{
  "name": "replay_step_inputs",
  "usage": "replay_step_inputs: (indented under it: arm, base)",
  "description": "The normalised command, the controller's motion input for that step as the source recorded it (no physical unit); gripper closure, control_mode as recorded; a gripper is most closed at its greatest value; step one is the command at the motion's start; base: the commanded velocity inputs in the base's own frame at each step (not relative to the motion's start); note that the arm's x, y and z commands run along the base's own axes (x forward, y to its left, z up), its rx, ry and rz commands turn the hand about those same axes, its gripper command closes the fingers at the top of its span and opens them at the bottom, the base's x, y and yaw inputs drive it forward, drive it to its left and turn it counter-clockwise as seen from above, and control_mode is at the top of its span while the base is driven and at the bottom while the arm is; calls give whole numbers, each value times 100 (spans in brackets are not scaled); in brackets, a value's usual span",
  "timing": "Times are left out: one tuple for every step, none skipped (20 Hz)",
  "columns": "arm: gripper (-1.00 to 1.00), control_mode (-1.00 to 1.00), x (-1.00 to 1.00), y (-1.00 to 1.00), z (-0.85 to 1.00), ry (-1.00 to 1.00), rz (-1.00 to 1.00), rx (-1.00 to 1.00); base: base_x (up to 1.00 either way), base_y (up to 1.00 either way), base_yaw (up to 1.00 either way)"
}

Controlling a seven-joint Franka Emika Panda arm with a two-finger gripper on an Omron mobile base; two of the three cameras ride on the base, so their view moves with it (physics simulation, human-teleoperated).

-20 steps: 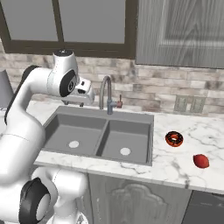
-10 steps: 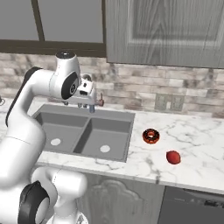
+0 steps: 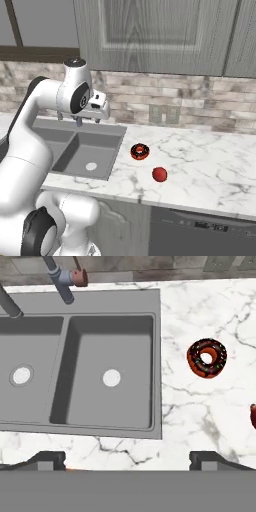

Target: Turn on the sink faucet. Then move the onion from the counter to the sink. Turn off the sink. Move the vegetable from the sink to the pot next to the stove. Finally move the pot to the rear right burner.

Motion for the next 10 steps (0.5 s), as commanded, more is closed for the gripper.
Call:
replay_step_inputs:
  arm:
    - [-100, 100, 0, 0, 0, 0, 0, 0]
    - [-100, 100, 0, 0, 0, 0, 0, 0]
    - [-100, 100, 0, 0, 0, 0, 0, 0]
    - [-100, 100, 0, 0, 0, 0, 0, 0]
    - [-100, 100, 0, 0, 0, 0, 0, 0]
    - [-100, 100, 0, 0, 0, 0, 0, 0]
    - [-100, 100, 0, 0, 0, 0, 0, 0]
    - [-100, 100, 0, 0, 0, 0, 0, 0]
    - [-100, 100, 0, 0, 0, 0, 0, 0]
    - [-100, 100, 0, 0, 0, 0, 0, 0]
  base:
    - [31, -25, -6]
    - [35, -10, -7]
    - [38, 0, -7]
    - [40, 0, -7]
    - [41, 0, -7]
    - [43, 0, -6]
    - [43, 0, -6]
    - [46, 0, -6]
    - [43, 0, -5]
    - [40, 0, -5]
